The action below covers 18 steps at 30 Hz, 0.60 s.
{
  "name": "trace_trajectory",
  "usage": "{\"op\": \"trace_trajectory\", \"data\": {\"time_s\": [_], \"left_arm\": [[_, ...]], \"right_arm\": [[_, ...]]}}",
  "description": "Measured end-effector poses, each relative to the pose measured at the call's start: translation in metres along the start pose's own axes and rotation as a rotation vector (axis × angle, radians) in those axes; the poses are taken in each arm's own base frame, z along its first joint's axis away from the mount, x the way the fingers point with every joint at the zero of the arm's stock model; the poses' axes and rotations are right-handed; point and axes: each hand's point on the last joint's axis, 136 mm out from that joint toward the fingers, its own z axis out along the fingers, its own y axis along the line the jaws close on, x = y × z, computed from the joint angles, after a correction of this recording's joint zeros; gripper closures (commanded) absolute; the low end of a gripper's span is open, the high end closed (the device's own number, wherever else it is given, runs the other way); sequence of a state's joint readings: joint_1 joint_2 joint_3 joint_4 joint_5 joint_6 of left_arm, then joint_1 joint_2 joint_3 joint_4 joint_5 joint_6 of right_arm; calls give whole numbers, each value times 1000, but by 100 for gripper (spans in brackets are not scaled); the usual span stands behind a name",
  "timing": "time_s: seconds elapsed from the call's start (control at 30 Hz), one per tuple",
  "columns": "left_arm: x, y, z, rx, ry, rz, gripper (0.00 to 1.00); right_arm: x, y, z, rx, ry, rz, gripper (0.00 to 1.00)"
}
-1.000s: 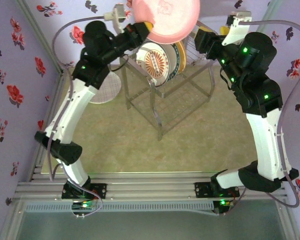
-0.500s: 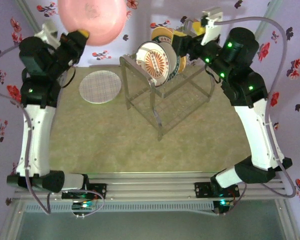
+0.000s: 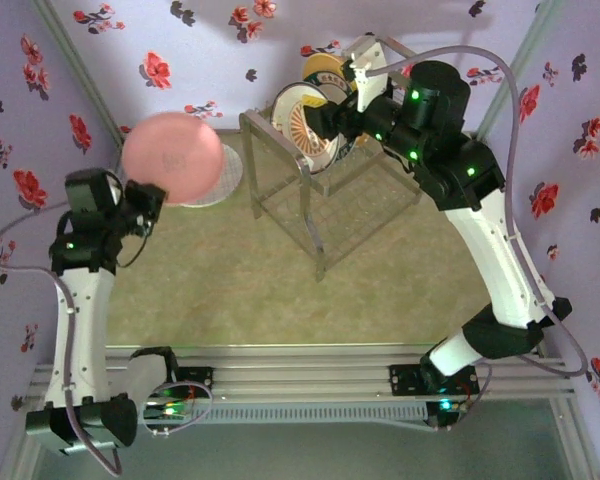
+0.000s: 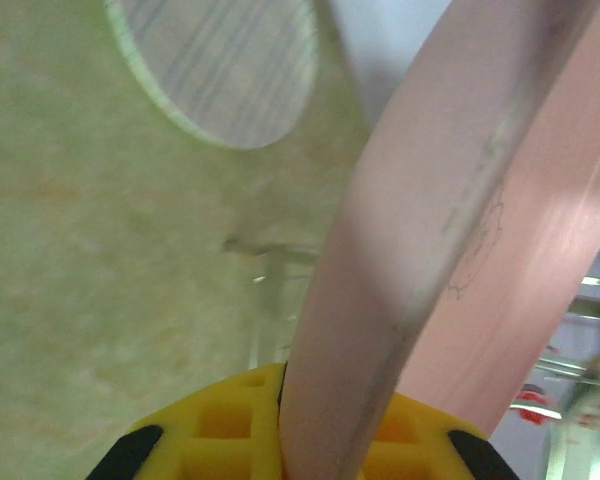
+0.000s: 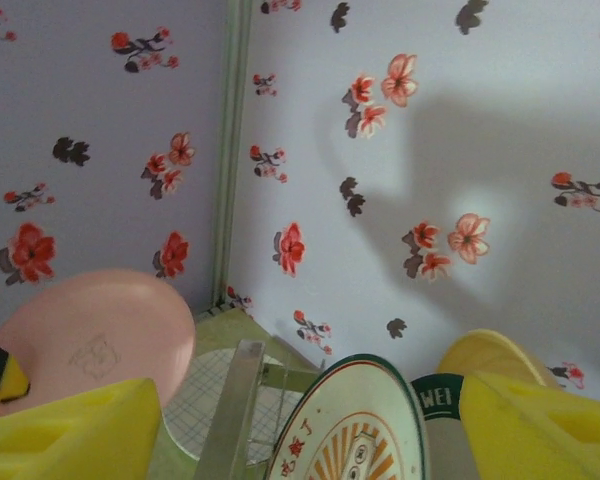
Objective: Unload the plates from the dish rack
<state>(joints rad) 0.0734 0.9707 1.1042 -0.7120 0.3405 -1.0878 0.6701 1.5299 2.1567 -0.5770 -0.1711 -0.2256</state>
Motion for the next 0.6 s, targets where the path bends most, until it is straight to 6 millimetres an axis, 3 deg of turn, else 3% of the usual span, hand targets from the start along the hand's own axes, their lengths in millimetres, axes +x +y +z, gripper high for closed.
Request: {"op": "trace_trajectory", "data": {"time_s": [0.13, 0.23, 0.6], "left_arm": [[19, 50, 22, -119, 64, -29, 100], [30, 78, 33, -182, 105, -40, 100], [65, 136, 74, -318, 265, 9, 100]], "right_arm": [[7, 21, 4, -86, 15, -32, 19], [15, 39, 6, -158, 35, -45, 19], [28, 92, 3, -303, 87, -78, 18]]}}
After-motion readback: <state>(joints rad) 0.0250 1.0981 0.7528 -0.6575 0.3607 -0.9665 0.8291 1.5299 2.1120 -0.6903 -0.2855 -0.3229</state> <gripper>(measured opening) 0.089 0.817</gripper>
